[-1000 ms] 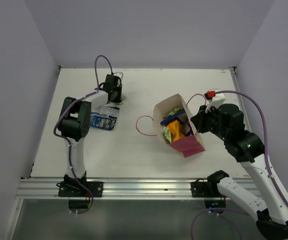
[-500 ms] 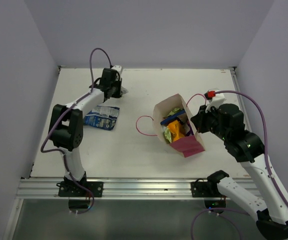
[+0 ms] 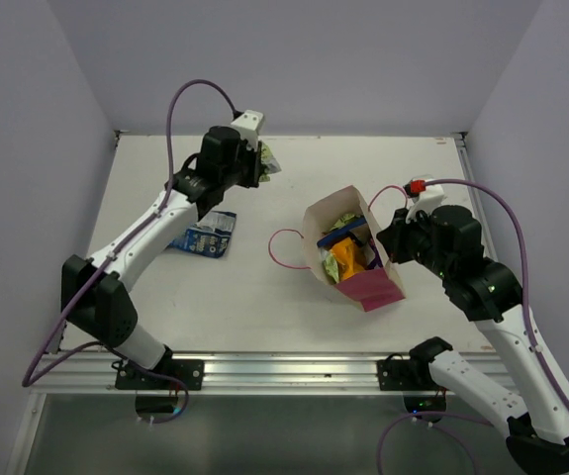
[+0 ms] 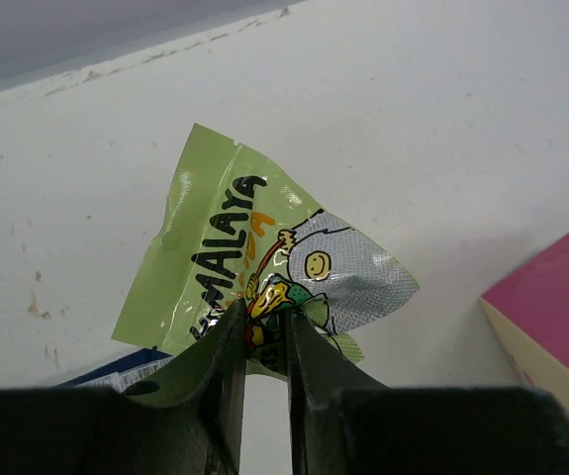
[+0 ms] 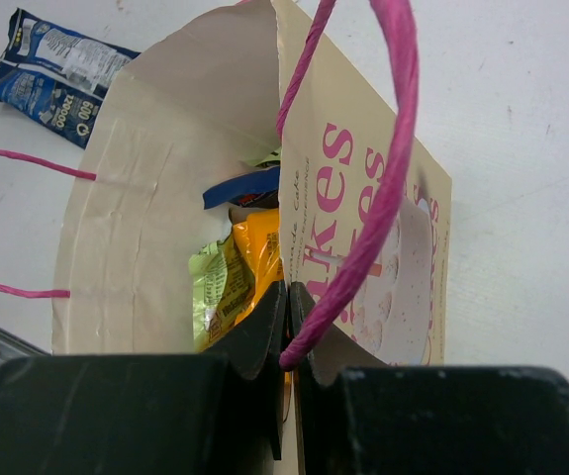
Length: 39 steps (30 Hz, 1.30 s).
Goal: Place the snacks into the paper bag
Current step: Place the snack in the paper bag.
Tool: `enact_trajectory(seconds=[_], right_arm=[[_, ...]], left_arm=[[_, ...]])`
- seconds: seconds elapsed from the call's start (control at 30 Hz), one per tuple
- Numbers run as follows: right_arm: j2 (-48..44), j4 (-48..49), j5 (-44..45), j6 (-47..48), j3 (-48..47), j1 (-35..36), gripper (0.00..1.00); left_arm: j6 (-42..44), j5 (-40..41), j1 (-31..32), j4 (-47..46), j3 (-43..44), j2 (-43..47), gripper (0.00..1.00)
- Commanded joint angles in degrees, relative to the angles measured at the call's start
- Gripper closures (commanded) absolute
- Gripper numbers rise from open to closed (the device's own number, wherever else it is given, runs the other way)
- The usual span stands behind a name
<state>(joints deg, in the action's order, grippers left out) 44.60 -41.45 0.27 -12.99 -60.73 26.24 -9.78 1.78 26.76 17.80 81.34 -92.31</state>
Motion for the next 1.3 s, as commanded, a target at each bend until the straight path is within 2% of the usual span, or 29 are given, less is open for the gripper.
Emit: enact_trajectory(seconds=[0.0, 0.27, 0.53, 0.87, 1.13, 1.27], right_arm=[[0.0, 0.5, -0.4, 0.1, -1.0, 0.0, 0.94], [0.7, 0.0, 0.7, 0.2, -1.8, 0.1, 0.94], [2.1, -1.0, 2.4, 0.7, -3.3, 0.0, 0.94], [2.9, -2.8, 5.2, 2.2, -4.9, 0.1, 0.94], [2.4, -2.9, 4.9, 1.8, -5.0, 0.1, 0.94], [2.4, -2.7, 4.3, 1.6, -4.6, 0.1, 0.94]], left_arm=[[1.4, -0.5, 2.9, -0.2, -0.7, 6.6, 0.87], [2.0, -1.5, 9.4, 4.3, 0.8, 11.4, 0.87], [5.3, -8.5, 17.1, 9.6, 3.3, 13.6, 0.86], [9.3, -13.3, 27.5, 9.2, 5.7, 14.8, 0.85], [9.0, -22.2, 29.5, 5.9, 6.8, 10.1, 0.83], [8.7, -24.0, 29.5, 4.7, 7.3, 6.9, 0.83]])
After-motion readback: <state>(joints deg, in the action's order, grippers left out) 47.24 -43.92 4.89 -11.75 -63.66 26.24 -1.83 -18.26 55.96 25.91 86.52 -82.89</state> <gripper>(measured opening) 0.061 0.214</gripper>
